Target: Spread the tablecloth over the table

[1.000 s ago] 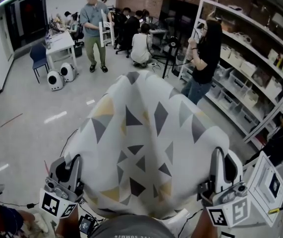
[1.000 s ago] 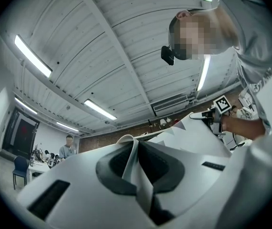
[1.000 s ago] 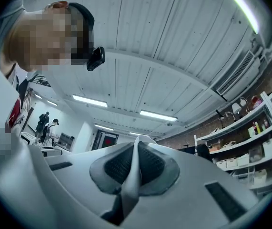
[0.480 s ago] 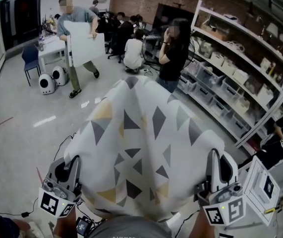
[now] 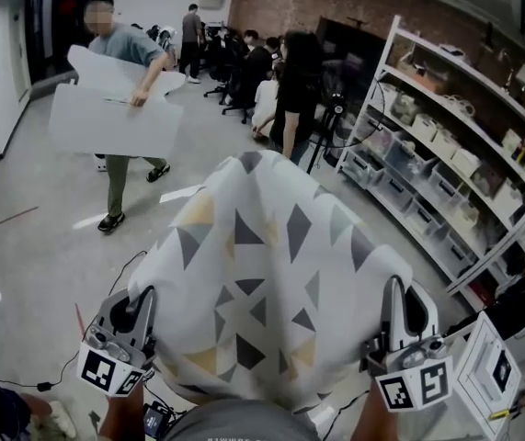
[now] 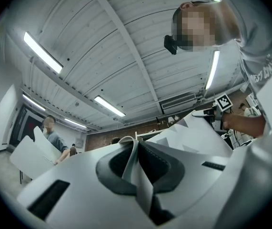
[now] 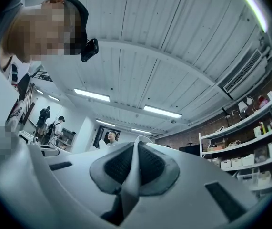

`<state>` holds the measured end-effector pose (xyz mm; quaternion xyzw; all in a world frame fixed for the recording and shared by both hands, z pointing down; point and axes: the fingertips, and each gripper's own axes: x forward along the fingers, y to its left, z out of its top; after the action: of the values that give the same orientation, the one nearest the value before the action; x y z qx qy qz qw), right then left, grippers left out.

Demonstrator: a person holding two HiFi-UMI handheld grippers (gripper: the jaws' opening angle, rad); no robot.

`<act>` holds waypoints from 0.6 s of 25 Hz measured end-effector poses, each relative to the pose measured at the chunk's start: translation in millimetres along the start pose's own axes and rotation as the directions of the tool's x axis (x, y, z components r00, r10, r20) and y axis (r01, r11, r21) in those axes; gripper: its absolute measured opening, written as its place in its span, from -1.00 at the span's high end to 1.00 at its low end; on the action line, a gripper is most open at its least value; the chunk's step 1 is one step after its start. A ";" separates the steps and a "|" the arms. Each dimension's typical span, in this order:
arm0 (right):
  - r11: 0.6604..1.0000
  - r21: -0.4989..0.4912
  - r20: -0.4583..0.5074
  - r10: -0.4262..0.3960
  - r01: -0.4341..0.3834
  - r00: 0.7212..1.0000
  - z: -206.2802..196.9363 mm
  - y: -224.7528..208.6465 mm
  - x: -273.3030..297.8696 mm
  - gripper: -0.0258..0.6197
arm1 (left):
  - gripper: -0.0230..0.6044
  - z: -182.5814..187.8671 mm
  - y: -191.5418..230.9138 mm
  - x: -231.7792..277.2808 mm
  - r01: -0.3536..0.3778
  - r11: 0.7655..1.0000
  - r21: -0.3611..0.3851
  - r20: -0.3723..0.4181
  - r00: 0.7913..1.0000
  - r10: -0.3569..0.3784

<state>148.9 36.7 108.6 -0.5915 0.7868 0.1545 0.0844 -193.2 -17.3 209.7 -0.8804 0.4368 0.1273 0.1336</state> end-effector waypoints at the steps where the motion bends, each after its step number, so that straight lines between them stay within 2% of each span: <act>1: 1.000 0.005 -0.001 0.005 -0.005 1.000 -2.9 -2.1 2.3 0.84 | 0.91 -1.9 0.8 0.1 -0.009 1.000 0.002 -0.005 1.000 0.009; 11: 0.997 0.058 -0.026 0.053 -0.052 0.998 -43.6 -38.2 32.2 0.84 | 0.90 -35.3 4.8 19.3 -0.086 0.996 -0.003 -0.079 0.993 0.086; 15: 0.996 0.075 -0.061 0.058 -0.054 0.996 -83.0 -49.5 54.8 0.84 | 0.90 -76.6 21.2 32.6 -0.111 0.994 -0.025 -0.121 0.987 0.107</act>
<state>184.8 -53.8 162.1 -0.5704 0.8105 0.1089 0.0766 -183.0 -80.2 267.3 -0.8633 0.4894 0.0881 0.0863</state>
